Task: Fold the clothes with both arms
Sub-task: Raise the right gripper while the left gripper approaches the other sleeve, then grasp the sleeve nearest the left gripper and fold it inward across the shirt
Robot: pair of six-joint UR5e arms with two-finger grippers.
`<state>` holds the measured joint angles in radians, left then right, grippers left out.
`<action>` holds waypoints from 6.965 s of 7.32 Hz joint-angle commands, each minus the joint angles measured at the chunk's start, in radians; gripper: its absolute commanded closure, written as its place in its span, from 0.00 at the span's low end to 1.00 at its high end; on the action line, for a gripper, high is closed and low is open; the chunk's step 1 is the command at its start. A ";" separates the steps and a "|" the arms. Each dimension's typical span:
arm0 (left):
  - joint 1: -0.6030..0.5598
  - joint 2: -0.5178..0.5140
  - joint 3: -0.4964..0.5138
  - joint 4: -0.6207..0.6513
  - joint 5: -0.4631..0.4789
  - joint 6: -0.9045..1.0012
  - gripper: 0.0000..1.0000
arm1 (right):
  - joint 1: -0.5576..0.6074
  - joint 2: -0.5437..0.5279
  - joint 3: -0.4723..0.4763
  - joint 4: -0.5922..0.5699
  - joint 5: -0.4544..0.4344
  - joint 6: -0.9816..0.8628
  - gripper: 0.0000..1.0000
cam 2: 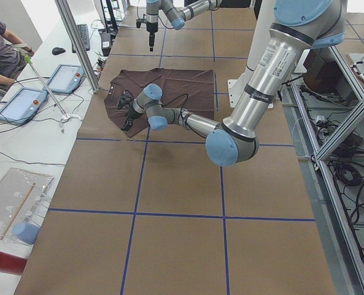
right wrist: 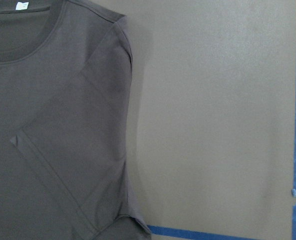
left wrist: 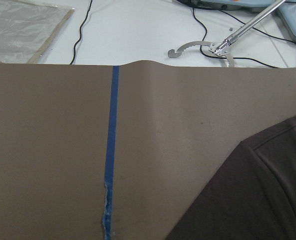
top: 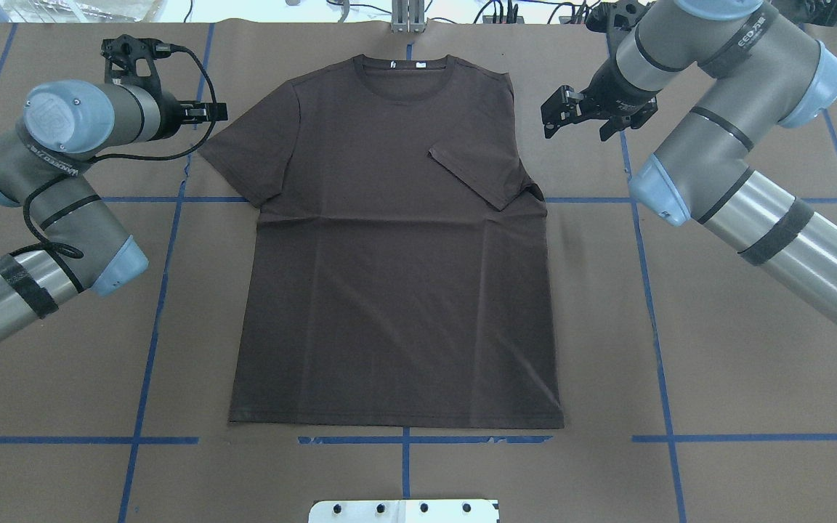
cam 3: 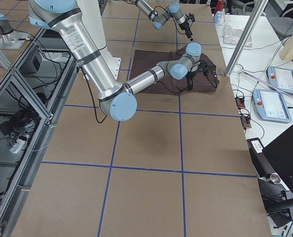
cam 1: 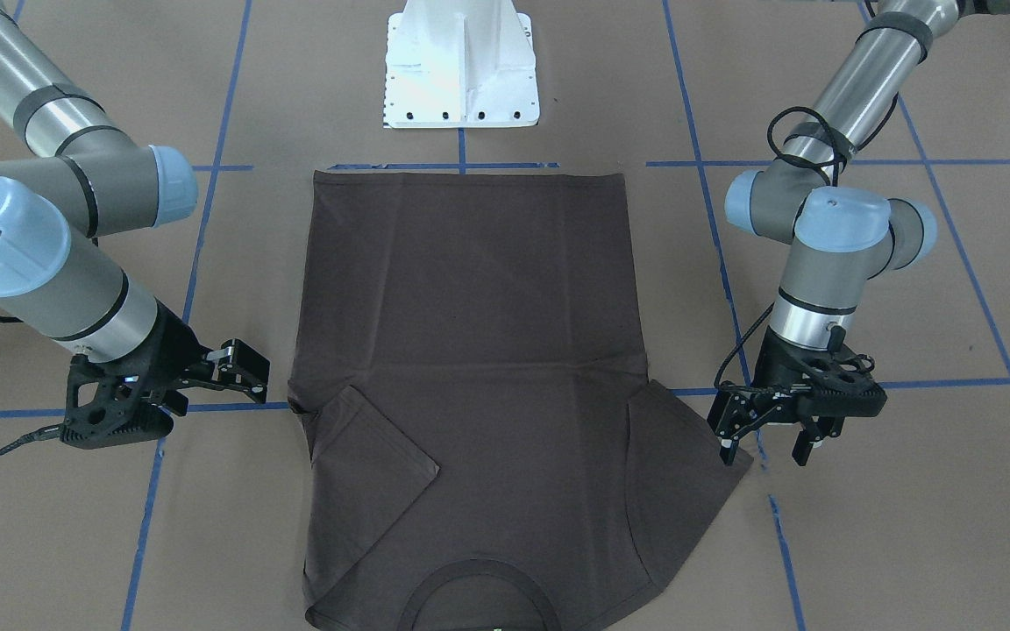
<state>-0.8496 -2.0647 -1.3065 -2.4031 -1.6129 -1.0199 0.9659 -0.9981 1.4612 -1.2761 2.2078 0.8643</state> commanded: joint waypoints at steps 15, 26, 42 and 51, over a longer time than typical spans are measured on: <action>0.061 -0.044 0.147 -0.004 0.031 -0.068 0.04 | 0.074 -0.091 0.071 -0.006 0.026 -0.093 0.00; 0.069 -0.246 0.012 0.350 -0.013 -0.212 1.00 | 0.074 -0.099 0.076 -0.005 0.027 -0.093 0.00; 0.135 0.101 -0.611 0.538 -0.223 -0.080 0.00 | -0.537 -0.449 0.577 0.003 -0.417 0.603 0.00; 0.136 0.103 -0.586 0.536 -0.226 -0.066 0.00 | -0.763 -0.430 0.567 -0.088 -0.568 0.749 0.09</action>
<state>-0.7135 -1.9614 -1.8937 -1.8666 -1.8392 -1.0869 0.2042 -1.4371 2.0243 -1.3347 1.6226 1.6139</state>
